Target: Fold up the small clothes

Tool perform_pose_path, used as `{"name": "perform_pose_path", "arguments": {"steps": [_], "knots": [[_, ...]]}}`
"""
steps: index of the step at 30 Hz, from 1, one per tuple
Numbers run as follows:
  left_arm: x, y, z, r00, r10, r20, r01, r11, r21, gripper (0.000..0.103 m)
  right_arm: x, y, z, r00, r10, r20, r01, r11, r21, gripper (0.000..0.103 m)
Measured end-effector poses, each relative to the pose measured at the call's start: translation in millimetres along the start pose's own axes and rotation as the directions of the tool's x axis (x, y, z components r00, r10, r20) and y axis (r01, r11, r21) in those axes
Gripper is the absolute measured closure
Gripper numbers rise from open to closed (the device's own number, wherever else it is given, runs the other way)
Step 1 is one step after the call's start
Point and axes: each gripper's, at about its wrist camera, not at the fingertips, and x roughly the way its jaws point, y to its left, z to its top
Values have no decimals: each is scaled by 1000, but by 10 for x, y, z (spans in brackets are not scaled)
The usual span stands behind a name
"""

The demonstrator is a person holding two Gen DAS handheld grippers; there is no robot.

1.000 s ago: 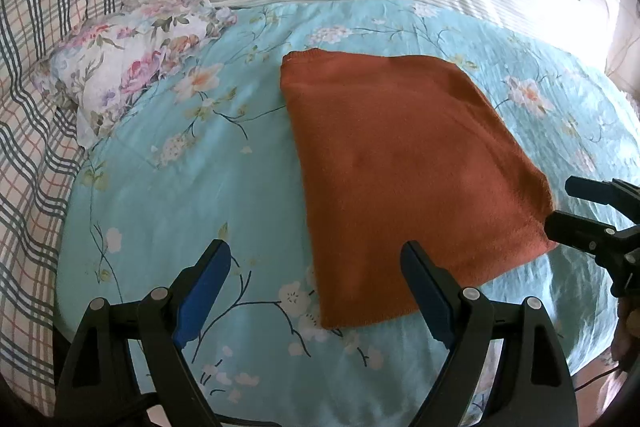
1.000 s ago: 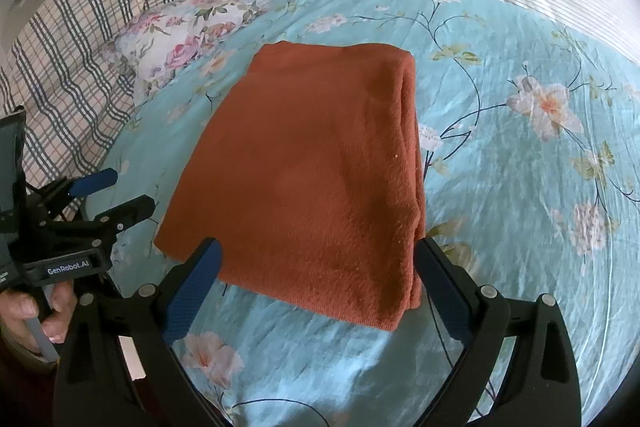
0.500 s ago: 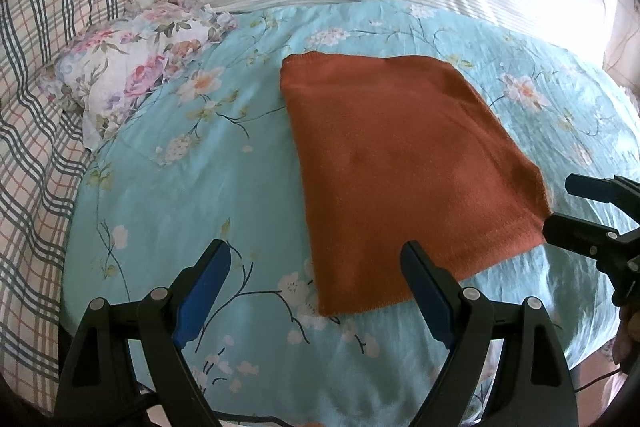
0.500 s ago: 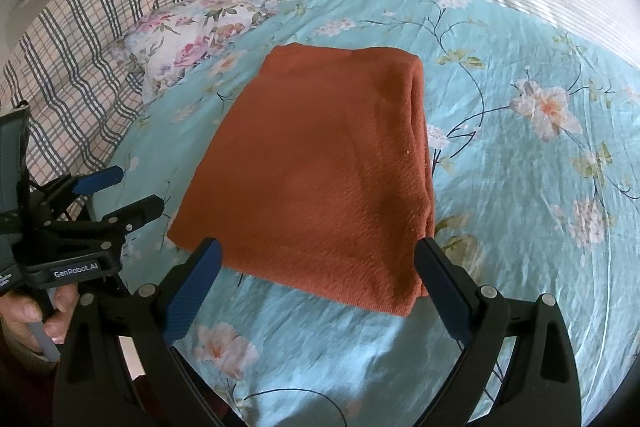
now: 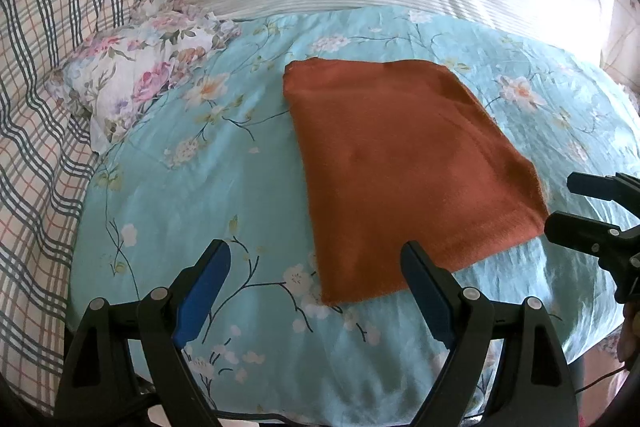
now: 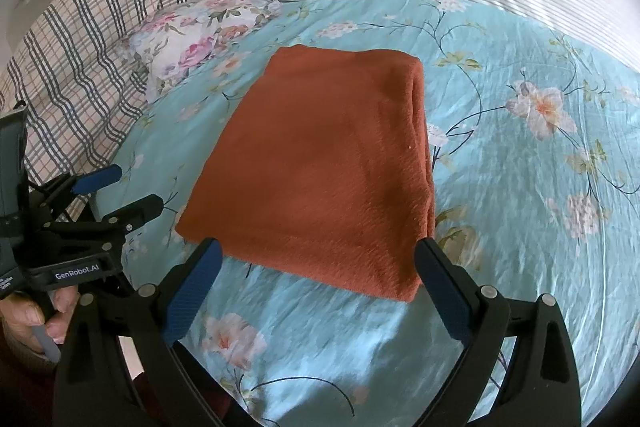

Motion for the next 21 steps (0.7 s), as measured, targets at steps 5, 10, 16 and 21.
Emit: {"name": "perform_pose_path", "arguments": {"steps": [5,10,16,21], "knots": [[-16,-7,-10,1000,-4,2,4,1000,-2,16,-2,12,-6,1000,-1,-2,1,1000,-1,6],[-19,-11,-12,1000,-6,-1,6,1000,-1,16,10,32,-23,1000,-1,-5,1,1000,0,6],[-19,-24,-12,1000,-6,-3,6,1000,0,16,40,29,-26,1000,1,-14,-1,1000,0,6],[1,-42,-12,1000,-5,-8,5,1000,0,16,59,-6,-17,1000,2,-20,-2,1000,0,6]]}}
